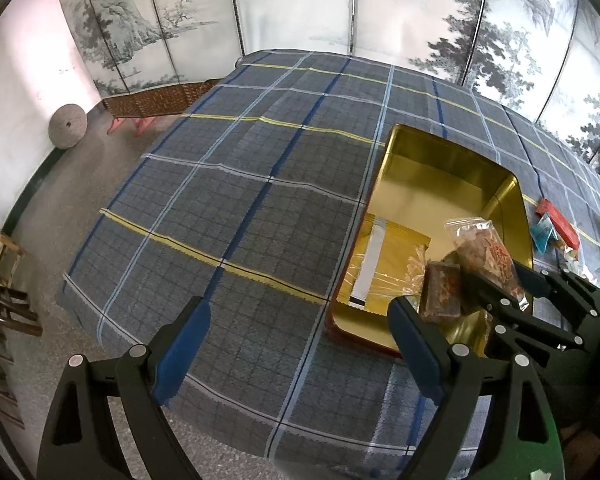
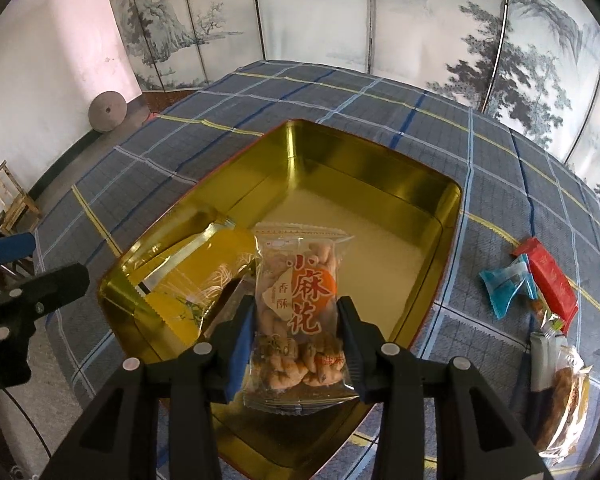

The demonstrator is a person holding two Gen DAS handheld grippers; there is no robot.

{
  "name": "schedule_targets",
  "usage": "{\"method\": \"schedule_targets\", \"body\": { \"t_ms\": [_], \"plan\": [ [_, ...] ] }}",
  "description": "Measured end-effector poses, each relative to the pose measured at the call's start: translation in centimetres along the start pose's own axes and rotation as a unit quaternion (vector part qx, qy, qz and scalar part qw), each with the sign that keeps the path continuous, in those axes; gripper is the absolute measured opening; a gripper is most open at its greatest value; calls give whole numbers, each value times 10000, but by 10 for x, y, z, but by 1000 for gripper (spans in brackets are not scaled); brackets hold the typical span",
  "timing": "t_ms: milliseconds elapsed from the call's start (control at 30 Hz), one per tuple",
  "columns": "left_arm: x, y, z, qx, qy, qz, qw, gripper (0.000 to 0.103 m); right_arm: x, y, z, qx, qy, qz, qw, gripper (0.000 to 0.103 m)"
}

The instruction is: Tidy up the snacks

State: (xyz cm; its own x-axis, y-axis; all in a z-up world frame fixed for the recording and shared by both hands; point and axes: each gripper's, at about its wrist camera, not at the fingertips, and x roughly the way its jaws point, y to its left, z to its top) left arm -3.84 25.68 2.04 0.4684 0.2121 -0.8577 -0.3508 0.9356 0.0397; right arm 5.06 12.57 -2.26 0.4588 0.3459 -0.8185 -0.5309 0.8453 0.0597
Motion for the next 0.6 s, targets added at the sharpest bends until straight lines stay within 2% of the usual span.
{"method": "schedule_targets", "body": {
  "t_ms": [233,600],
  "plan": [
    [-4,-11,1,77,-18,-33,10000,88,-10,-5,0,61,-119,128,9998,56],
    [-11,-43,2,330,-70,-147,9993,88,-36,-30,-4,307,-300,261,9987,57]
  ]
}}
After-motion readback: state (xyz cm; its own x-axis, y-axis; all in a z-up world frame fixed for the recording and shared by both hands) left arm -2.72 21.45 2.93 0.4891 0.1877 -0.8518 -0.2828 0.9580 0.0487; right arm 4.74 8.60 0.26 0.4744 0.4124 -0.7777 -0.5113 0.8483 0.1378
